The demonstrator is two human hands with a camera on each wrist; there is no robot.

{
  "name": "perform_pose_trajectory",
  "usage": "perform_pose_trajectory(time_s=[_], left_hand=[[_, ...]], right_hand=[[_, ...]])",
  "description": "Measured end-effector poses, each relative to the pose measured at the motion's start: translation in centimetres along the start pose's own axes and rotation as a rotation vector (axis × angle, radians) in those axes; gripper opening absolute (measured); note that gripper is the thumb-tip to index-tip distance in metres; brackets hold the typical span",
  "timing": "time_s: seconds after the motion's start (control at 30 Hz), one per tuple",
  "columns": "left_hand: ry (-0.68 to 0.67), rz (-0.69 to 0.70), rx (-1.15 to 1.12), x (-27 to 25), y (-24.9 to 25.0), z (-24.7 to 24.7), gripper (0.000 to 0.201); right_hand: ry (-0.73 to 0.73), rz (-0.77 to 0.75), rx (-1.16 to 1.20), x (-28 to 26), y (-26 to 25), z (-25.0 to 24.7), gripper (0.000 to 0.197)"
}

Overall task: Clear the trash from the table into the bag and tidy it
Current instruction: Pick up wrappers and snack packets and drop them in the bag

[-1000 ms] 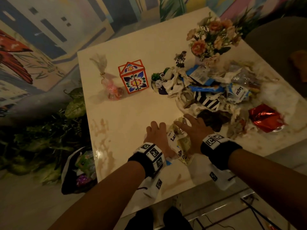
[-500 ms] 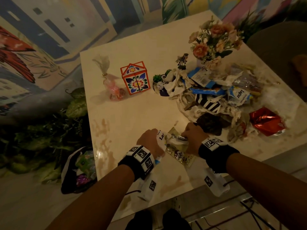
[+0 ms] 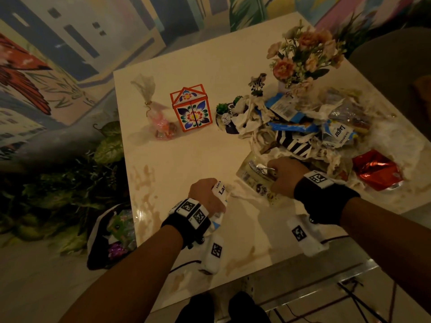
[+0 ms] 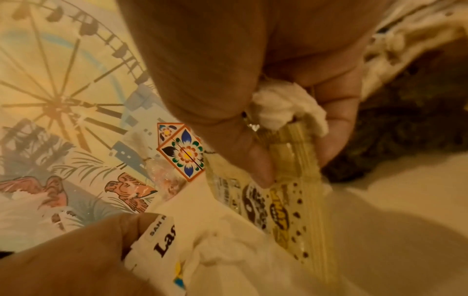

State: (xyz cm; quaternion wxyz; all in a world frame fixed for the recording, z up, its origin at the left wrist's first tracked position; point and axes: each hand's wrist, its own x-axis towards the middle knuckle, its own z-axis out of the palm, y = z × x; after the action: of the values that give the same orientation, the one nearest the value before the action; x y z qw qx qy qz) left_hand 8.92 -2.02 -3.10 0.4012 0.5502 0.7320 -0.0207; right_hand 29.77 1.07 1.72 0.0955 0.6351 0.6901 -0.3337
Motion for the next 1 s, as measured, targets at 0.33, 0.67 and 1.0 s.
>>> perform_pose_trajectory(time_s=[0.33, 0.67, 1.0], left_hand=[[0.086, 0.129, -0.092, -0.5, 0.3, -2.6, 0.032], [0.051, 0.222, 0.121, 0.0, 1.5, -2.2, 0.055], [-0.017, 0.235, 0.195, 1.7, 4.2, -0.5, 0.043]], right_hand=[[0.17, 0.013, 0.185, -0.1, 0.4, -3.3, 0.05], [0.249, 0.019, 0.309, -0.8, -0.2, -4.2, 0.049], [0.273, -0.001, 0.31, -1.0, -0.4, -4.2, 0.039]])
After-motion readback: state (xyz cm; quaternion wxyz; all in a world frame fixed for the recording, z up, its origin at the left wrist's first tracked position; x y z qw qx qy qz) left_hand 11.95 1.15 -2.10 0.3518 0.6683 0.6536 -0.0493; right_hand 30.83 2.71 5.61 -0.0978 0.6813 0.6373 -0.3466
